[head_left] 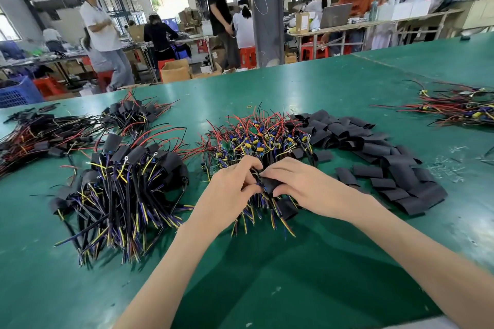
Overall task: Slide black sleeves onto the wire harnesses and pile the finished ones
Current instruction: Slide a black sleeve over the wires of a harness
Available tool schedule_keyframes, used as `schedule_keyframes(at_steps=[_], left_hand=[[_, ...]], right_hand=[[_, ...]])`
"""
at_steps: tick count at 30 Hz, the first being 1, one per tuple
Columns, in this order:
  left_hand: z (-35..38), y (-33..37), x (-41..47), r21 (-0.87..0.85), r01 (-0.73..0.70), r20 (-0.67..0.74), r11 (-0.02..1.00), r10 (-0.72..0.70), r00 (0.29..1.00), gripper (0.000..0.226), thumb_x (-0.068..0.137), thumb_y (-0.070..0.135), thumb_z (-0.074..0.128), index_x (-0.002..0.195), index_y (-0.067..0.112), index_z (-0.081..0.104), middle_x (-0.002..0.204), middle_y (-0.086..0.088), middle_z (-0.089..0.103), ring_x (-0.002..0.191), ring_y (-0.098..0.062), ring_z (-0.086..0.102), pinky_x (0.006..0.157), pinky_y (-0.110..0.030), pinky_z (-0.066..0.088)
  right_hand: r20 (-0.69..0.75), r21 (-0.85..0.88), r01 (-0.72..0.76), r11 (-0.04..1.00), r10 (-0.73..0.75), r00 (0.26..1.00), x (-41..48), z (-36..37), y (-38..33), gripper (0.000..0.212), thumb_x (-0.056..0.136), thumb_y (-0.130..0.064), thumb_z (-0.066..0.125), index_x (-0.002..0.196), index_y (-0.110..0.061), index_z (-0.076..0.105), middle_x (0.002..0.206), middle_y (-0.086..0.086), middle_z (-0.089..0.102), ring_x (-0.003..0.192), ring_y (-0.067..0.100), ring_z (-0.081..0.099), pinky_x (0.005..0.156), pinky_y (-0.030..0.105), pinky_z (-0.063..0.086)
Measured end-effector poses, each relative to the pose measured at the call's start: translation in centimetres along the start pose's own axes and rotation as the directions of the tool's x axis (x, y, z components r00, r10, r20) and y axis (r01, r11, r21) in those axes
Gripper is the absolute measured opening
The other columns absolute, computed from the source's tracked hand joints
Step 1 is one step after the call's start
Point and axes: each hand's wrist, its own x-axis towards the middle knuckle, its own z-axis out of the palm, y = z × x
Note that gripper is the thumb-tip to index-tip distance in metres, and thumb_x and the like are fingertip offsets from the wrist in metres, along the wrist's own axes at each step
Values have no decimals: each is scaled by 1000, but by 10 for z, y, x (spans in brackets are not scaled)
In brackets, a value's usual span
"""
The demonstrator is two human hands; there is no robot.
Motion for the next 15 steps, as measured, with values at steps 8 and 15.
schedule_keyframes(at_steps=[8, 15], left_hand=[[-17, -1, 4, -57, 9, -50, 998, -12, 999, 33, 74, 14, 78, 92, 30, 54, 64, 12, 64, 59, 1, 54, 64, -15, 42], [-81, -11, 10, 14, 142, -597, 990, -106, 795, 27, 77, 22, 75, 96, 32, 58, 61, 19, 61, 59, 6, 58, 67, -15, 44]], right_hand=[[-119, 137, -100, 985, 117, 986, 0, -6, -5, 59, 92, -22, 58, 142, -1, 34, 149, 10, 33, 138, 20, 29, 115, 27, 17], [-243, -106, -533, 840, 498, 833, -4, -19, 29, 65, 96, -28, 49, 148, -3, 19, 154, 14, 22, 142, 27, 19, 117, 40, 15]])
